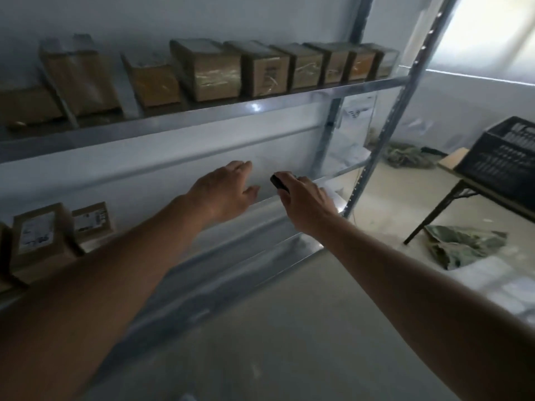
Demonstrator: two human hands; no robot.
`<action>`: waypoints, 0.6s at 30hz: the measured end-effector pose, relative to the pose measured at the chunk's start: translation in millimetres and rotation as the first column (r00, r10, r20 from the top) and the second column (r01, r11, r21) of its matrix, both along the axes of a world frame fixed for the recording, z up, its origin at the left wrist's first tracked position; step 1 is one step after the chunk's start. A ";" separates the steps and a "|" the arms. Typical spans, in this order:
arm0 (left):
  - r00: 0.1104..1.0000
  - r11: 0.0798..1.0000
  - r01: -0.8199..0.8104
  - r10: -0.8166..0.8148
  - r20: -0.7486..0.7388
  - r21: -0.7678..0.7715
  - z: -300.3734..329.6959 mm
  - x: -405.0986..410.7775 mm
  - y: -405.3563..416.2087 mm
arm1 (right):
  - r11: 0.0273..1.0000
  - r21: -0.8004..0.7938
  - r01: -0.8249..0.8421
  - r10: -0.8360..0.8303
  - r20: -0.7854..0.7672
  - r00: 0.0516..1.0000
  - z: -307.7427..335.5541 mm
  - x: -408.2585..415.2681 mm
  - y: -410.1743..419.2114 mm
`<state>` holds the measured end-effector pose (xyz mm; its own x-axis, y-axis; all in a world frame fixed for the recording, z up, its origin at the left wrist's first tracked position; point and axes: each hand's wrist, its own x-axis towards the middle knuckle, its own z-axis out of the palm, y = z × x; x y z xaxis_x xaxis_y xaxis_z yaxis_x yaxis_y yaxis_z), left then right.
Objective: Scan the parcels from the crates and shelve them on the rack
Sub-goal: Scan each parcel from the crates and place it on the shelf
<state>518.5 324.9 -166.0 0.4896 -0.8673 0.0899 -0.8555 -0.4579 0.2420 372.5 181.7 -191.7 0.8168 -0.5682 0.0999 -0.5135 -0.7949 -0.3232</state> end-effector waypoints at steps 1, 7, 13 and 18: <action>1.000 1.000 0.019 -0.019 0.008 -0.012 5.7 -15.1 -14.3 | 1.000 -0.016 0.016 -0.016 0.013 1.000 6.4 -20.0 -10.5; 0.984 0.984 0.175 -0.173 0.053 -0.041 37.6 -97.2 -114.9 | 0.986 -0.067 0.154 -0.147 0.091 0.985 39.5 -129.2 -75.0; 0.936 0.938 0.339 -0.329 0.123 -0.071 55.0 -154.9 -219.1 | 0.948 -0.090 0.304 -0.290 0.147 0.946 57.7 -203.7 -141.1; 0.864 0.869 0.491 -0.475 0.169 -0.064 63.2 -193.8 -320.2 | 0.886 -0.130 0.446 -0.426 0.154 0.891 65.9 -251.9 -211.1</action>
